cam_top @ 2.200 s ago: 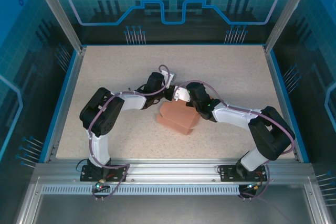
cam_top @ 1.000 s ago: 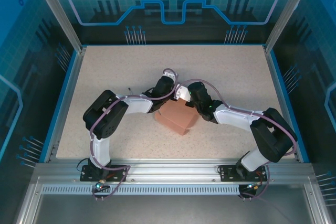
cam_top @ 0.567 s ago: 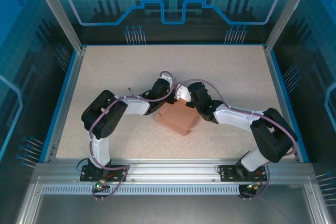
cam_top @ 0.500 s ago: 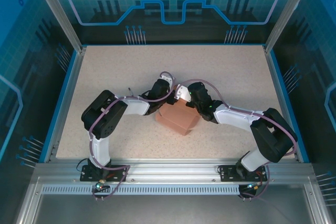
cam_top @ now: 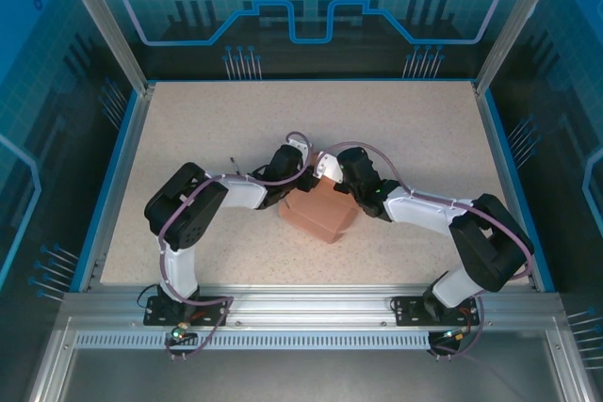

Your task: Fold the paper box

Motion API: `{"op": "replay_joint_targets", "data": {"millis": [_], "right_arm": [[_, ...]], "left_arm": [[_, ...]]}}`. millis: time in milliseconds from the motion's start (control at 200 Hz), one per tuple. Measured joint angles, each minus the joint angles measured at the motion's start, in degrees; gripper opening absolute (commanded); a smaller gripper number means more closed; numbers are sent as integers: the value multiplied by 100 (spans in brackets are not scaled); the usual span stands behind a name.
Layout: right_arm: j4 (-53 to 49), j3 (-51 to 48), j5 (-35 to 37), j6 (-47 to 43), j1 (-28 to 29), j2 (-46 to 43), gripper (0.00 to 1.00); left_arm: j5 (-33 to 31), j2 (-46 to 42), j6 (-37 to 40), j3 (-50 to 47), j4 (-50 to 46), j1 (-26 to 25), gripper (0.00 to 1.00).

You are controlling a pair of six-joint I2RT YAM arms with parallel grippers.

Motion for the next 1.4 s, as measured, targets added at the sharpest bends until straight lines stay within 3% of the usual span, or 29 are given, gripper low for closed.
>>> {"op": "replay_joint_targets", "data": {"millis": [365,655,830,1081,1396], "right_arm": [[-4,0,-61,0,-24,0,0],[31,0,-229,66,-20,-31,0],[114,-2,-282,190,2,-33,0],[181,-24,-181,280,2,-33,0],[195,-70,-144,299,2,-37,0]], "left_arm": [[48,195,-7,234,-17,48,34],[37,313,-116,339,-2,33,18],[-168,400,-238,507,-155,-46,15],[-203,446,-365,511,-37,-57,28],[466,332,-315,157,345,205,45]]}}
